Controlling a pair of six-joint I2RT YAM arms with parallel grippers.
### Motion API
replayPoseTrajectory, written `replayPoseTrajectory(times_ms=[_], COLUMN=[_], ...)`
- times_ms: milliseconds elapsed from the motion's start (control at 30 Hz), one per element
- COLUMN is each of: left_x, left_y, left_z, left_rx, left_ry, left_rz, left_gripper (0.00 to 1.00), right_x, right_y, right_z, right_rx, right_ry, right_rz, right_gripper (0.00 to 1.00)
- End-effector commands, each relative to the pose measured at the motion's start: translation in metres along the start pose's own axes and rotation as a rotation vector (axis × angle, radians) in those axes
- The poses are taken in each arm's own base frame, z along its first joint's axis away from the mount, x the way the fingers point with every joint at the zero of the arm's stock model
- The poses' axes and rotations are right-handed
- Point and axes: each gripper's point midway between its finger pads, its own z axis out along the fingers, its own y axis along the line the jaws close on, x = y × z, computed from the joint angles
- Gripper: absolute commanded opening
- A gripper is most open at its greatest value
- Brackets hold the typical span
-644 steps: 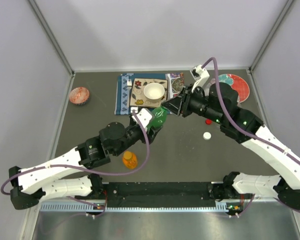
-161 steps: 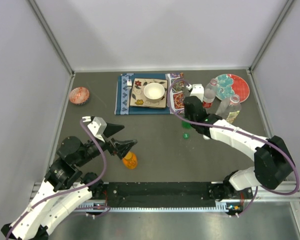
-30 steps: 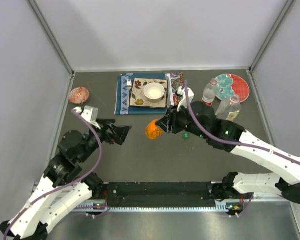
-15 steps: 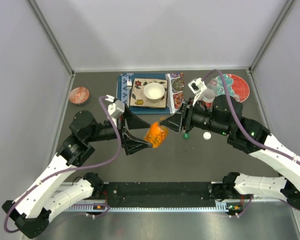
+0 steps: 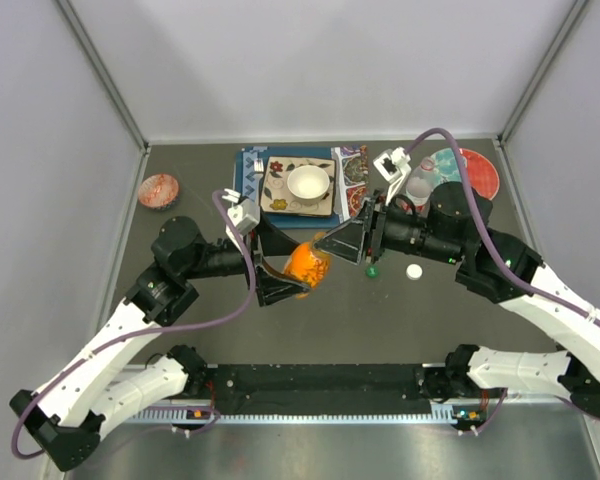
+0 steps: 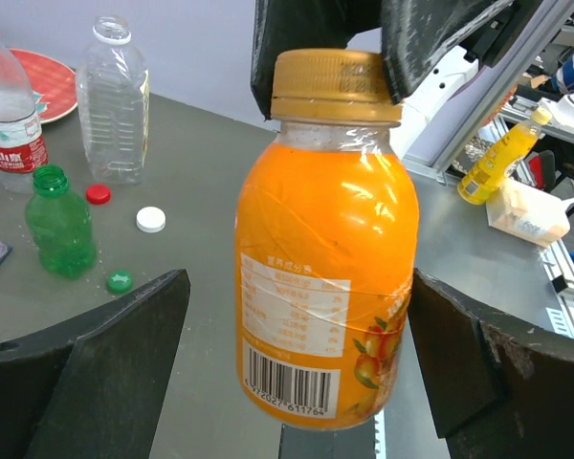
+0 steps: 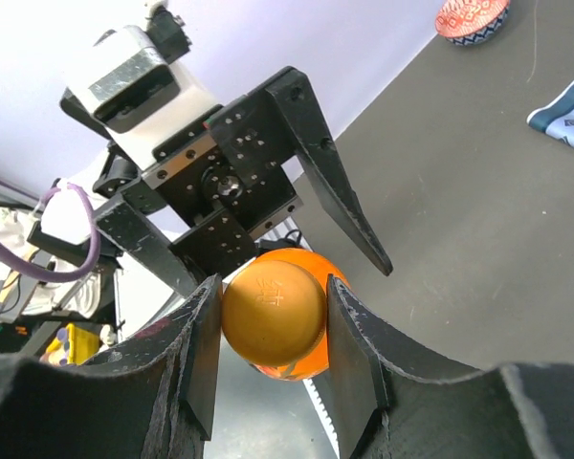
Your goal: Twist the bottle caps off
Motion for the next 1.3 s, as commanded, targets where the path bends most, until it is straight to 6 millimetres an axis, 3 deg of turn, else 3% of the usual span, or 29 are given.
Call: replayPoseTrajectory(times_ms=[0, 267, 367, 400, 467, 533, 633, 667, 733, 833, 900, 967, 1000, 1267], left_x=[-0.013, -0.008, -0.007, -0.006, -0.003, -0.002, 0.002, 0.001, 0.002, -0.001, -0.009, -0.013, -0.018, -0.014], left_y=[-0.002, -0.007, -0.008, -0.008, -0.007, -0.004, 0.004, 0.009, 0.016, 0.037, 0.05, 0.052, 0.064, 0.073], left_z=[0.004, 0.008, 0.009, 0.009, 0.009, 0.009, 0.008, 0.007, 0.006, 0.003, -0.001, -0.004, -0.01, -0.011], left_rx=[0.029, 0.085, 0.105, 0.109, 0.106, 0.092, 0.047, 0.012, -0.033, -0.182, -0.299, -0.355, -0.443, -0.617], left_ry=[-0.063, -0.063, -0.056, -0.052, -0.041, -0.035, -0.026, -0.032, -0.027, -0.045, -0.079, -0.1, -0.118, -0.098], left_rz=[0.056, 0.031, 0.034, 0.034, 0.033, 0.042, 0.056, 0.062, 0.077, 0.111, 0.151, 0.178, 0.202, 0.284], left_gripper=[0.99, 0.99, 0.82, 0.67, 0.51, 0.43, 0.4, 0.39, 0.36, 0.36, 0.35, 0.34, 0.34, 0.31], right_x=[-0.026, -0.019, -0.016, -0.015, -0.013, -0.011, -0.012, -0.016, -0.023, -0.033, -0.038, -0.042, -0.043, -0.046], right_y=[0.025, 0.023, 0.02, 0.019, 0.017, 0.014, 0.007, 0.004, -0.001, -0.004, -0.012, -0.022, -0.025, -0.042], right_z=[-0.006, -0.001, 0.001, 0.002, 0.003, 0.003, 0.001, -0.001, -0.004, -0.005, -0.001, 0.001, 0.004, 0.027], right_rx=[-0.103, -0.14, -0.135, -0.135, -0.13, -0.116, -0.066, -0.041, 0.006, 0.045, 0.095, 0.15, 0.164, 0.245], right_ry=[-0.1, -0.126, -0.119, -0.117, -0.111, -0.101, -0.101, -0.117, -0.136, -0.158, -0.181, -0.203, -0.204, -0.196], right_rz=[-0.014, 0.013, 0.018, 0.018, 0.019, 0.017, -0.001, -0.008, -0.023, -0.032, -0.018, 0.003, 0.004, 0.031], right_gripper=[0.0, 0.0, 0.0, 0.0, 0.0, 0.0, 0.33, 0.51, 0.64, 0.69, 0.7, 0.7, 0.7, 0.67])
